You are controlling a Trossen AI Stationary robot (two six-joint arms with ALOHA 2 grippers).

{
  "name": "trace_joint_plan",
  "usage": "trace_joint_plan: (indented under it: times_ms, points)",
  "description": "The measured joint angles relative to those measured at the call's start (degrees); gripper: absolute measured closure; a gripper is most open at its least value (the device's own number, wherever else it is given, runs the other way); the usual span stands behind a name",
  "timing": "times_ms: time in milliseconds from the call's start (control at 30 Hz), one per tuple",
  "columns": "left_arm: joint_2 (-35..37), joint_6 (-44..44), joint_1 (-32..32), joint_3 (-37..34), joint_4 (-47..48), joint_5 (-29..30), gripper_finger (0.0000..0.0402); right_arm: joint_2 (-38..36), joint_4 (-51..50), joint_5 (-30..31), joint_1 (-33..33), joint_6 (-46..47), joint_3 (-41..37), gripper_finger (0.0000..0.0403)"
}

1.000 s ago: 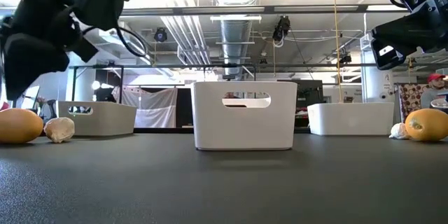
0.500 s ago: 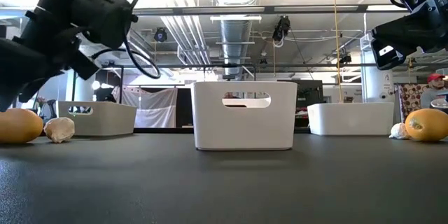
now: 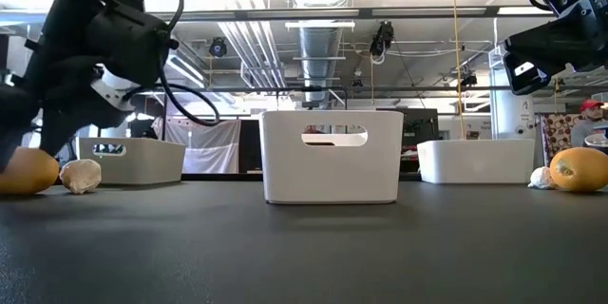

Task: Sort produce into baskets
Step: Put the lemon into the bottom white bin

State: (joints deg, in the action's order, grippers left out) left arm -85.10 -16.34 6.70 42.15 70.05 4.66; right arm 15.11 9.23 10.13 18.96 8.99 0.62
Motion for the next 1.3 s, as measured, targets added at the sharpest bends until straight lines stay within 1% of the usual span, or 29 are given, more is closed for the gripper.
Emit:
trace_joint_plan:
  times_ms: [100, 233, 333, 433, 600, 667, 767, 833, 933, 1000, 1067, 1200, 1300]
  points:
    - [0.0, 2.1, 0.0, -0.9, -2.1, 0.3, 0.0077, 0.0, 0.0, 0.0, 0.0, 0.0, 0.0, 0.0390]
    - [0.0, 2.5, 0.0, -2.4, -3.4, 0.3, 0.0078, 0.0, 0.0, 0.0, 0.0, 0.0, 0.0, 0.0390]
    - [0.0, 2.4, 0.0, -2.6, -3.4, -0.1, 0.0092, 0.0, 0.0, 0.0, 0.0, 0.0, 0.0, 0.0390]
    - [0.0, 2.4, 0.0, -1.8, -3.4, -0.1, 0.0121, 0.0, 0.0, 0.0, 0.0, 0.0, 0.0, 0.0390]
    - [0.0, 2.3, 0.0, 0.4, -3.6, -0.1, 0.0183, 0.0, 0.0, 0.0, 0.0, 0.0, 0.0, 0.0390]
    - [0.0, 1.6, 0.0, 1.9, -3.6, -0.3, 0.0184, 0.0, 0.0, 0.0, 0.0, 0.0, 0.0, 0.0390]
    - [0.0, -3.7, 0.1, 5.8, -3.5, -2.8, 0.0184, 0.0, 0.0, 0.0, 0.0, 0.0, 0.0, 0.0390]
    - [0.0, -7.3, 0.3, 9.9, -3.5, -4.4, 0.0184, 0.0, 0.0, 0.0, 0.0, 0.0, 0.0, 0.0390]
    - [0.0, -9.4, 1.1, 17.3, -3.8, -3.6, 0.0184, 0.0, 0.0, 0.0, 0.0, 0.0, 0.0, 0.0390]
    - [0.0, -9.6, 1.4, 22.2, -5.9, -1.0, 0.0184, 0.0, 0.0, 0.0, 0.0, 0.0, 0.0, 0.0390]
    - [-0.2, -9.8, 1.5, 26.5, -8.6, 3.2, 0.0184, 0.0, 0.0, 0.0, 0.0, 0.0, 0.0, 0.0390]
    - [-1.6, -10.4, 1.4, 33.8, -14.3, 13.3, 0.0184, 0.0, 0.0, 0.0, 0.0, 0.0, 0.0, 0.0390]
    - [-3.7, -15.0, 1.4, 38.3, -14.8, 21.7, 0.0184, 0.0, 0.0, 0.0, 0.0, 0.0, 0.0, 0.0390]
